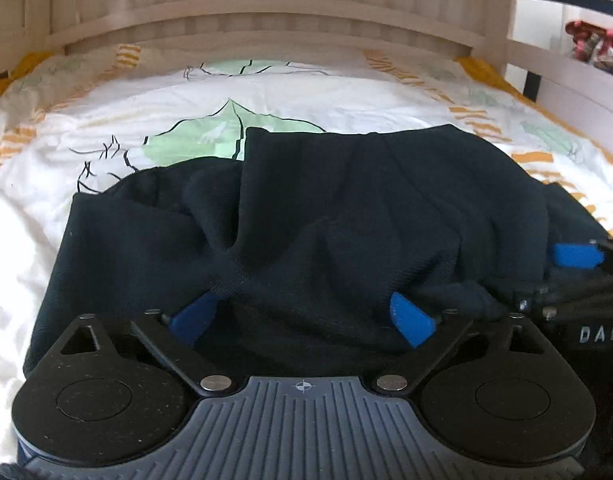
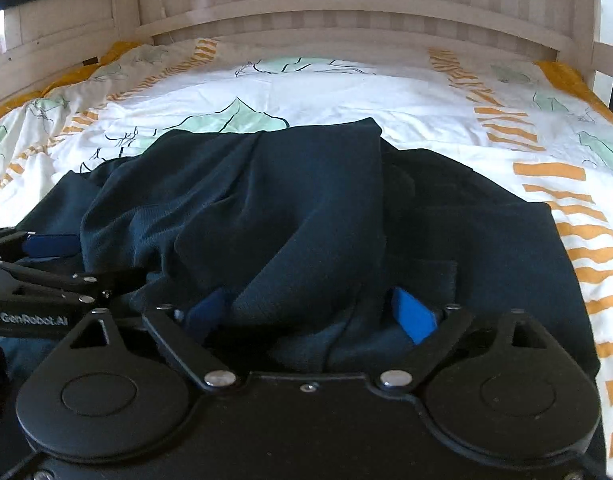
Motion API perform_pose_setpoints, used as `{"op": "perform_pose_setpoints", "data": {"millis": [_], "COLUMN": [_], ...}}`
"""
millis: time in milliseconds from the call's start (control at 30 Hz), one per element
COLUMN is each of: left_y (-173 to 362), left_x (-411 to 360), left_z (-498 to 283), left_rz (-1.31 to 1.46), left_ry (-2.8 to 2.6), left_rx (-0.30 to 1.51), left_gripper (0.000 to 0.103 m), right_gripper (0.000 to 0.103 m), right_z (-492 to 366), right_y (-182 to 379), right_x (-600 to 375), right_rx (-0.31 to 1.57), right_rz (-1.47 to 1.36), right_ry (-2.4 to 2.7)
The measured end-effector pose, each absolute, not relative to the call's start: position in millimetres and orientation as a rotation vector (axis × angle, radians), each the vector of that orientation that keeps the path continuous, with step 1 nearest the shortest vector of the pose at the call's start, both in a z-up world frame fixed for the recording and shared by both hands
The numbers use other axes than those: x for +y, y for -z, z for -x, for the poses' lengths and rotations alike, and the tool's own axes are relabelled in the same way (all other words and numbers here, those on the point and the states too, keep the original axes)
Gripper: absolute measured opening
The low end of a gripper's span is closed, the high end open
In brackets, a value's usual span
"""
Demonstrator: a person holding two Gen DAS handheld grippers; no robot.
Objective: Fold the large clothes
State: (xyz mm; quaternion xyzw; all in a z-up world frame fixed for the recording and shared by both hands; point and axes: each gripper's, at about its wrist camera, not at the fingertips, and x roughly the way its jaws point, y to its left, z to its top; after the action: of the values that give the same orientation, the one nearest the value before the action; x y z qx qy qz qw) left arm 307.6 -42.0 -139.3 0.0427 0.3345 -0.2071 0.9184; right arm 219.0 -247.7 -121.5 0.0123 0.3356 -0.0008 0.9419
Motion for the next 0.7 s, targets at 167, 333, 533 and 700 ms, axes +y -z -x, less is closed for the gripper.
{"op": "perform_pose_setpoints", "data": {"millis": [167,333,533,700], "left_y": [141,138,131,110], "left_x": [-46,-48,-45,-27], "left_z": [-307,-311,-311,-287], "left_rz": [-0.097,-0.085,-0.059,0.043], "left_ry": [0.424,0.435,0.426,0.387], "left_rx": [0.671,0.689,0.726,0.742], "left_gripper": [0.100,0.103,0.101,0.102], "right_gripper": [0.101,0.102,0.103,0.103], "right_z": [-219,-218,-221,-201], "right_y": [125,125,121,101], "right_x": [-245,-248,-251,-264], "right_rx": [0.674,0.671,0.697,0.707], "right_rz": [-0.017,-0.036,-0.049,-0.134], "right_ry": [0.011,0.003,-0.016,-0.040]}}
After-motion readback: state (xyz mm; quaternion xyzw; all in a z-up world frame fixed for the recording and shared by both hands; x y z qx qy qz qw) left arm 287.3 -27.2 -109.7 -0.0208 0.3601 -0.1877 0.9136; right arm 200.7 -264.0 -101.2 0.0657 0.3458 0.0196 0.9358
